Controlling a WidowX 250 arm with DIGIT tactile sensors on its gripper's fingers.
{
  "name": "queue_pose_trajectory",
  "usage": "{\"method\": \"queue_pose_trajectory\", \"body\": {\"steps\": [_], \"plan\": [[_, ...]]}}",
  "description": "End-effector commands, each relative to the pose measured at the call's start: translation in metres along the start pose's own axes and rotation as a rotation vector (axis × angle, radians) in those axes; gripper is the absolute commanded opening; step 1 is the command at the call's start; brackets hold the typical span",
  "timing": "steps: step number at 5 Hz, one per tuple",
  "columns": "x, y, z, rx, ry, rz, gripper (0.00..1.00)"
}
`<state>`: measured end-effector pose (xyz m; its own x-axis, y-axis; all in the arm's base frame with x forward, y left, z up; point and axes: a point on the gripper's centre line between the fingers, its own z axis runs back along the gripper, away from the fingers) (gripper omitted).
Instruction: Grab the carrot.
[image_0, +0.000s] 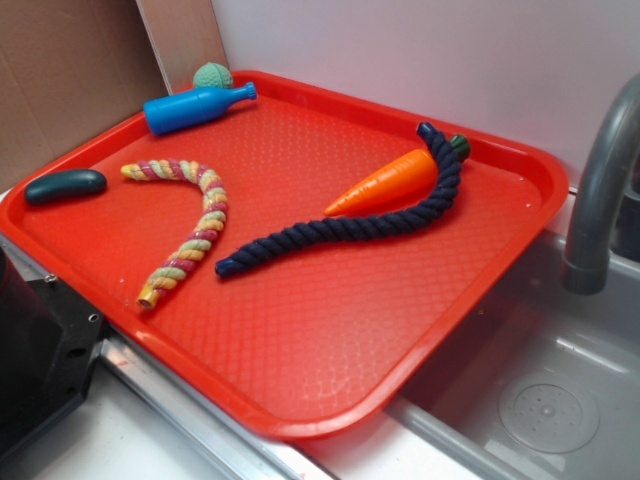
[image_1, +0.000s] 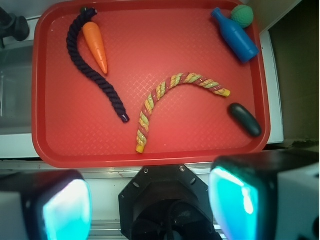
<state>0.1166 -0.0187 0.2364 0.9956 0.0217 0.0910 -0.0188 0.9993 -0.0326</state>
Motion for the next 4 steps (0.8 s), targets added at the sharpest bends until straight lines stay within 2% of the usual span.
{"method": "queue_pose_trajectory", "body": {"steps": [1, 2, 4], "plan": [[0.0, 0.0, 0.0, 0.0, 0.0, 0.0, 1.0], [0.044, 0.0, -0.054, 0.021, -0.059, -0.112, 1.0], [0.106, -0.034, -0.128, 0.001, -0.079, -0.104, 1.0]]}}
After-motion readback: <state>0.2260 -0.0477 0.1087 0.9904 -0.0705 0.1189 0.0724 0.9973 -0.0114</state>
